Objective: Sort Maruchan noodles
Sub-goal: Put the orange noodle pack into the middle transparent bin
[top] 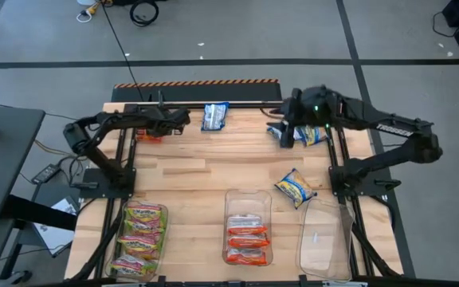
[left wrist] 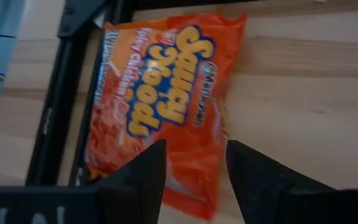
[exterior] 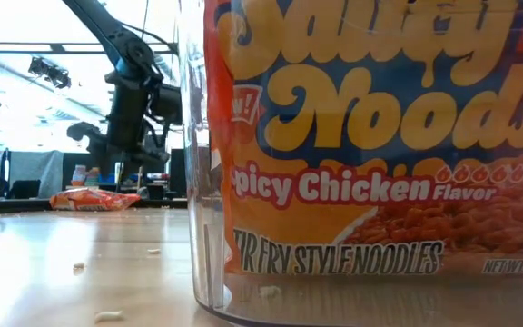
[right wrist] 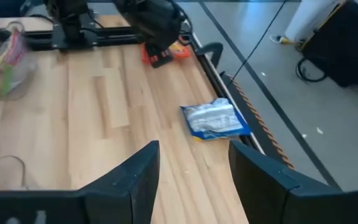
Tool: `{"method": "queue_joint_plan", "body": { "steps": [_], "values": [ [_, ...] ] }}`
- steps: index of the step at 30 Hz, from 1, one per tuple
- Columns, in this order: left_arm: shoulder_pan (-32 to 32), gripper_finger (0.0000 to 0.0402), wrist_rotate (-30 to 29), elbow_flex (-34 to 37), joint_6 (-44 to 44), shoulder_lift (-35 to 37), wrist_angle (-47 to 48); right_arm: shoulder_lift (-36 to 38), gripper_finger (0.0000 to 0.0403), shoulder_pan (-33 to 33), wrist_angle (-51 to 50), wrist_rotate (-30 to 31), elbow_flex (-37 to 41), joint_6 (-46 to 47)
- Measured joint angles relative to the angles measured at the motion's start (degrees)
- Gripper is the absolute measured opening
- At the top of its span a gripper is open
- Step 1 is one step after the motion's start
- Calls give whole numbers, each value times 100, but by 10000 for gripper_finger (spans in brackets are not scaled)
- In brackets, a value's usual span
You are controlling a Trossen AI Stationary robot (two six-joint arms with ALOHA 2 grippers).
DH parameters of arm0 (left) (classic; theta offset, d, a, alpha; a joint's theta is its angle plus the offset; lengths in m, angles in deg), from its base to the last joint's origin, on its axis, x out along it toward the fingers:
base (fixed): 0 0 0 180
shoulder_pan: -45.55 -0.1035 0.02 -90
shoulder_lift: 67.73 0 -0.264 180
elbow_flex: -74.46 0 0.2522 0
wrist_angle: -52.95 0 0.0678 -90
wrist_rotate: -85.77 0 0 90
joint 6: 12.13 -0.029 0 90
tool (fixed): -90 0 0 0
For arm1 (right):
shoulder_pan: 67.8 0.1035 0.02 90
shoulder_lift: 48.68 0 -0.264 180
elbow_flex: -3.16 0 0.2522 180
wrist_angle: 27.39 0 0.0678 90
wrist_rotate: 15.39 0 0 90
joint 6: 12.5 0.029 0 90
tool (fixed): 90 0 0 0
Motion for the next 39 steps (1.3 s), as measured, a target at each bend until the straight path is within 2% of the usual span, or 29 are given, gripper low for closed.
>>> {"method": "queue_joint_plan", "body": {
  "steps": [3, 8, 12, 17, 20, 22, 26, 27, 31, 35, 39],
  "values": [
    [-57, 164, -48, 0, 16, -334, -202, 0, 201, -398, -33, -366, 0, -201],
    [-198, 163, -156, 0, 41, -727, -502, -54, 203, -787, -16, -418, 2, -541],
    [-359, 162, -371, 0, 126, -929, -499, -134, 203, -984, 112, -553, 2, -593],
    [-563, 159, -262, -31, -263, -1204, -540, -228, 203, -1093, 236, -671, 2, -739],
    [-525, 139, -296, -27, -597, -1259, -551, -247, 202, -1093, 228, -672, 2, -740],
    [-459, 111, -299, -20, -694, -1240, -555, -247, 201, -1092, 233, -672, 2, -740],
    [-350, 24, -7, -4, -1000, -1136, -629, -247, 199, -1071, 231, -674, 2, -692],
    [-340, 13, 91, -4, -1070, -1087, -633, -247, 199, -1071, 230, -676, 2, -646],
    [-286, 6, 607, -86, -1366, -841, -475, -247, 199, -1020, 227, -766, 2, -410],
    [-45, 4, 1058, -306, -1349, -215, -106, -245, 199, -871, 192, -945, 2, -36],
    [367, 3, 1443, -352, -614, 679, -370, -243, 195, -631, 28, -952, 2, 434]
  ]
}}
